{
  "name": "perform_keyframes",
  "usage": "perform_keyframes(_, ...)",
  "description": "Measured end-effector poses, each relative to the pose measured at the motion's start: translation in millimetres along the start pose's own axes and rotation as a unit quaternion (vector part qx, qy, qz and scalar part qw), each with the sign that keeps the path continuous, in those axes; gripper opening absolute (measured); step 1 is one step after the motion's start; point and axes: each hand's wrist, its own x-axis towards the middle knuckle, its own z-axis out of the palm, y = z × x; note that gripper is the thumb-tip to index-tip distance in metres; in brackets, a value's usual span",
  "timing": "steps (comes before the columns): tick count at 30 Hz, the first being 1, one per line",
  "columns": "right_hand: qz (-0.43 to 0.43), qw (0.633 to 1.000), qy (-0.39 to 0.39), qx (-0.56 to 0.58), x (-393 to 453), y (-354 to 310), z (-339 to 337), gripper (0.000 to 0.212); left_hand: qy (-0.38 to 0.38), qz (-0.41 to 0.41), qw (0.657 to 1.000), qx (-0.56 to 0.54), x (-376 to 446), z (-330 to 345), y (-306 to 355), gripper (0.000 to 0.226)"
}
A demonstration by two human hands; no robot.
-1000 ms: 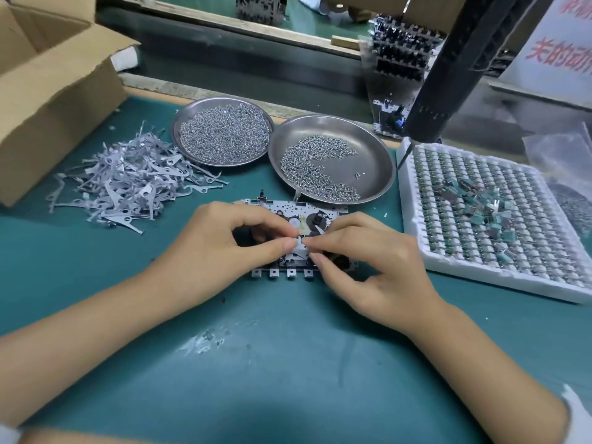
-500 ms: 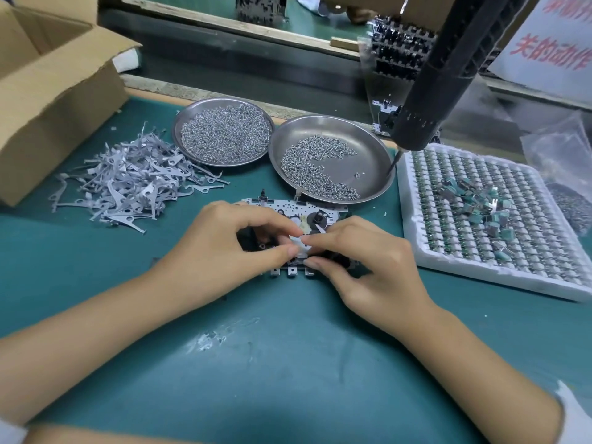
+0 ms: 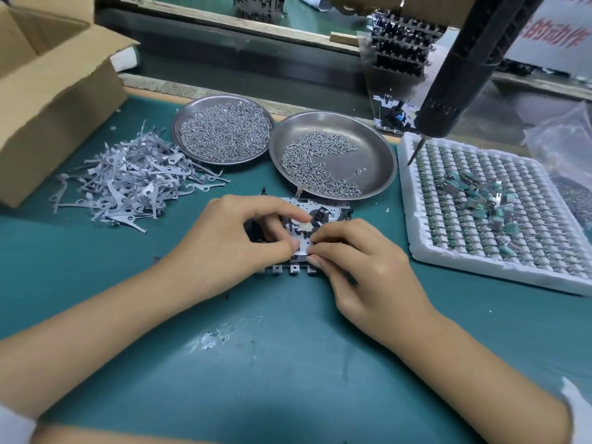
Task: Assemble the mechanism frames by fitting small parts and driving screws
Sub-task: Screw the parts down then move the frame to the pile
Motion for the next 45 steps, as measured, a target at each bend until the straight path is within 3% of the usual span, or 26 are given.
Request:
perform_keyframes(19, 0.011, 0.999, 0.016, -0.045, 1.5, -10.5, 3.3, 0.007, -0.029, -0.003, 1.0, 0.002, 6.0, -2.6, 0.5, 0.044)
perform_keyframes(23, 0.054, 0.998, 0.022, 0.039, 3.8, -6.6, 0.0, 0.006, -0.041, -0.004, 0.999, -0.002, 6.5, -4.1, -0.4, 0.04)
perform_keyframes(28, 0.157, 0.965, 0.052, 0.205, 8.1, 2.2, -5.9, 0.016, -0.045, 0.002, 0.999, -0.001, 6.2, -5.7, -0.5, 0.032)
perform_keyframes(39, 0.144, 0.965, 0.051, 0.212, 8.5, 1.8, -4.5, 0.015, -0.036, 0.078, 0.994, 0.066, 3.5, -6.7, 1.5, 0.026)
perform_keyframes(42, 0.142, 0.964, 0.057, 0.216, 9.2, 2.3, -4.1, 0.015, 0.019, 0.106, 0.99, 0.088, 8.2, -13.8, -1.4, 0.025)
perform_keyframes(45, 0.143, 0.963, 0.063, 0.22, 9.1, 2.7, -3.2, 0.015, 0.169, 0.108, 0.965, 0.167, 25.1, -29.7, -12.0, 0.016)
